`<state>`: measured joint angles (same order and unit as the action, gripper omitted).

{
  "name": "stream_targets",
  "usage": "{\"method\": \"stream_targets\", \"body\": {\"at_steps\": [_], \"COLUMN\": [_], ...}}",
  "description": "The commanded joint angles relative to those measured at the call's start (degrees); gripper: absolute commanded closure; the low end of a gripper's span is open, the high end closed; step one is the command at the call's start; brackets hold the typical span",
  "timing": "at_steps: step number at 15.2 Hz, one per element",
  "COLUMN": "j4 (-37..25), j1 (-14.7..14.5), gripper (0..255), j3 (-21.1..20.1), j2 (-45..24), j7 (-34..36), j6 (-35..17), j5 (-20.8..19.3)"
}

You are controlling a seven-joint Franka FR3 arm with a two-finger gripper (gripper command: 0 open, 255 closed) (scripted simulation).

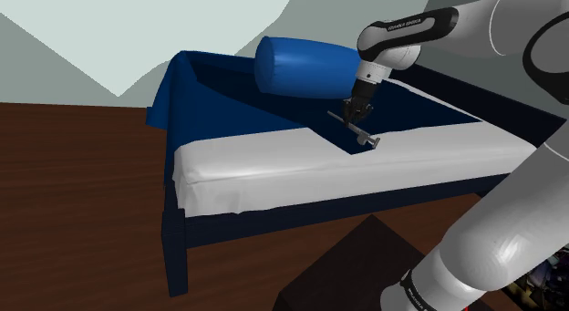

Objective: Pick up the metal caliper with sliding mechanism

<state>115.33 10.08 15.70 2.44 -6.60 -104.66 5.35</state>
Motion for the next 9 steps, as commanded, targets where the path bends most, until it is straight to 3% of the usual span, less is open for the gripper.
{"method": "stream_targets", "body": {"at_steps": [1,9], "j4": [0.02,-0.53], "j1": [0.0,0.0], "gripper": [255,255], "j3": [0.0,-0.01], "j2": [-0.01,0.24], "j7": [-0.01,0.12], "j6": [-0.04,0.74], "j5": [0.0,-0.08]}}
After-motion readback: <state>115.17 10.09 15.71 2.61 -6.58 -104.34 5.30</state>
